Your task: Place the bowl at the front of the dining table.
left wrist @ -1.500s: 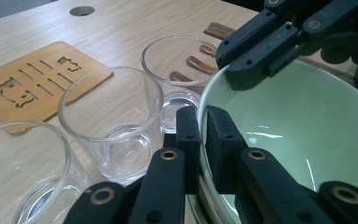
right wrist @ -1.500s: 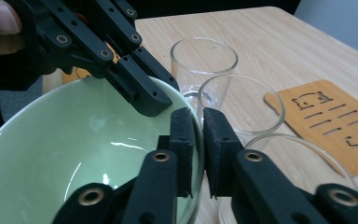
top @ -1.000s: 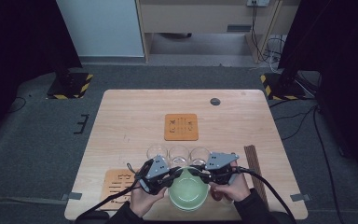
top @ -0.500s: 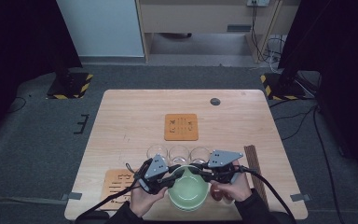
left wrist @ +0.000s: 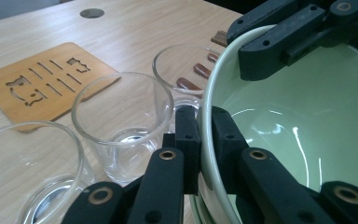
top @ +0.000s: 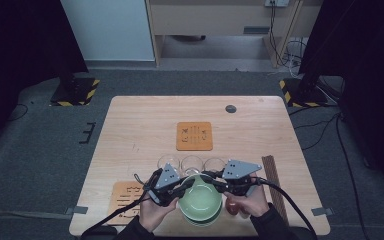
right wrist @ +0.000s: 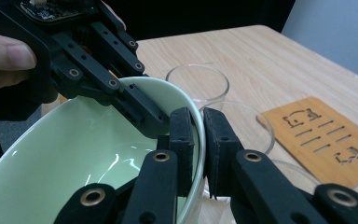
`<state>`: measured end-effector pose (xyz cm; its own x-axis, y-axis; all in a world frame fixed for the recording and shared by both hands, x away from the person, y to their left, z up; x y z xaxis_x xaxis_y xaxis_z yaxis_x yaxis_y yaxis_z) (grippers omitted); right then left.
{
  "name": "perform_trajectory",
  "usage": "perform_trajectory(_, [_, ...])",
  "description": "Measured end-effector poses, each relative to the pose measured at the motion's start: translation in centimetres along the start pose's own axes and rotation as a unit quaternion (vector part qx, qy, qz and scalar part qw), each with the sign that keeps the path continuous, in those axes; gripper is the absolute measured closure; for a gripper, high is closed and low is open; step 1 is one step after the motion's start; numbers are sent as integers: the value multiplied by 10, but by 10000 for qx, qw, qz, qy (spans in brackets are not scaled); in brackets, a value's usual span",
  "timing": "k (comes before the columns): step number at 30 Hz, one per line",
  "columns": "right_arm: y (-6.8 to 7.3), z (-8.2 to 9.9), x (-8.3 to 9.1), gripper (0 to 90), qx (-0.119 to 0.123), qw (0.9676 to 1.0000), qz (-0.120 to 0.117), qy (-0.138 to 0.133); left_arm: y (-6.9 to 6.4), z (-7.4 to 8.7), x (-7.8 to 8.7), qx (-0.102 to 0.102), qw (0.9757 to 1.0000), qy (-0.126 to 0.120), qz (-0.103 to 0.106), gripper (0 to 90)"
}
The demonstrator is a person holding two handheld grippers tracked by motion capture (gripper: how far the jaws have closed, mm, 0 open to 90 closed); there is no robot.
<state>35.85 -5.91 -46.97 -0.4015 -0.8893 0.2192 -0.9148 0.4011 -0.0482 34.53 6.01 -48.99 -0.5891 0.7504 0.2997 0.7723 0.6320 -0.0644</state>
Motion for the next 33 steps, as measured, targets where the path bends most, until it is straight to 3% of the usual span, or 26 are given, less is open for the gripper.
perform_trajectory(2, [1,-4,1,823,86,10000,-9,-4,0,-3,2,1,10000,-35,23,829])
perform_trajectory(5, [2,-11,2,807,90,10000,-3,-34,1,-11,6,-163,9998,-87,-99,827])
perform_trajectory(7, [1,-16,2,796,47,9999,96,-122,3,-16,9,-249,9994,-136,-206,826])
perform_trajectory(12, [-3,-16,3,742,30,9994,340,-34,6,-26,11,-392,9978,-271,-460,826])
perform_trajectory(22, [-16,-18,-5,807,66,9971,728,189,14,-37,6,-621,9955,-229,-676,822])
perform_trajectory(26, [-20,-19,-8,824,173,9957,849,326,18,-39,4,-579,9959,-206,-661,823])
perform_trajectory(33, [-23,-25,-9,830,236,9951,923,274,22,-46,4,-497,9965,-296,-606,815])
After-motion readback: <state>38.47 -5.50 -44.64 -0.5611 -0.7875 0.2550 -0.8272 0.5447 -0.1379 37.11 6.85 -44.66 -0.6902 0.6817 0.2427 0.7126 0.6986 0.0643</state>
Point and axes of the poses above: each handheld gripper's, and its own axes: x roughly backward along the jaws, z roughly out of its underside, y roughly to its left, the point moved 8 cm from there along -x, roughly forward along the jaws, and after that the axes turned 12 degrees about -y, right-handed, at the moved point
